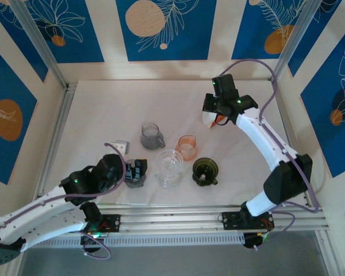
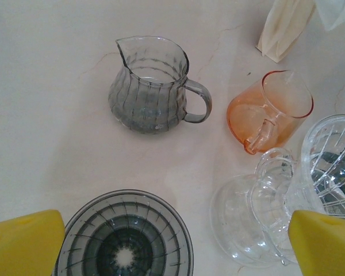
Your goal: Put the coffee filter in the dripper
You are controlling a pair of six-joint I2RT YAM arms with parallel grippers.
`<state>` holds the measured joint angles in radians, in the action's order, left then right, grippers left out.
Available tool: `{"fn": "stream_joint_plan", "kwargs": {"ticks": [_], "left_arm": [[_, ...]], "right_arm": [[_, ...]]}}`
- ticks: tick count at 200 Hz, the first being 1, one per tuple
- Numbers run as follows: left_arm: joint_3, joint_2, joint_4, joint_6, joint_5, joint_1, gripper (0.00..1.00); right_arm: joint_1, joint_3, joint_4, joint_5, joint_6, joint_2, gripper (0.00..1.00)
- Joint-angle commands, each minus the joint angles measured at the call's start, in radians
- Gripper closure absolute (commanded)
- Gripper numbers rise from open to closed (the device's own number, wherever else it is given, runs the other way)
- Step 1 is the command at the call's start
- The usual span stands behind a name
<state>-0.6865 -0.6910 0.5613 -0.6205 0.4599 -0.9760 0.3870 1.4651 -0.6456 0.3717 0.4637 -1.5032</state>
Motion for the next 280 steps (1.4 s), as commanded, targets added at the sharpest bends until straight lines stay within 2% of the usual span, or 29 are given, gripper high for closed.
{"fn": "stream_joint_plan", "kwargs": {"ticks": [1,41,59,73,106,157,280], "left_arm": [[-0.061,0.008,0.001,0.020,-0.006,0.008,0.00],[-0.071,0.038,0.018,0.037,-0.003,0.008,0.00],[-0.074,0.053,0.030,0.040,0.001,0.008,0.00],[-0.079,0.067,0.042,0.044,0.005,0.008,0.00],[-0.075,0.104,0.062,0.049,0.016,0.008,0.00],[-0.066,0.116,0.054,0.049,0.004,0.008,0.00],[-0.045,0.108,0.022,0.019,-0.085,0.008,0.00]], "right_arm": [[0.026,-0.033,-0.043,-0.101,-0.013,0.120,1.00],[0.084,-0.064,-0.168,-0.313,-0.040,0.316,1.00],[0.113,-0.044,-0.247,-0.424,-0.045,0.365,1.00],[0.159,-0.009,-0.334,-0.463,-0.043,0.386,1.00],[0.302,0.100,-0.545,-0.451,-0.005,0.379,1.00],[0.449,0.172,-0.658,-0.433,0.071,0.287,1.00],[0.539,0.412,-0.778,-0.244,0.064,-0.051,1.00]]}}
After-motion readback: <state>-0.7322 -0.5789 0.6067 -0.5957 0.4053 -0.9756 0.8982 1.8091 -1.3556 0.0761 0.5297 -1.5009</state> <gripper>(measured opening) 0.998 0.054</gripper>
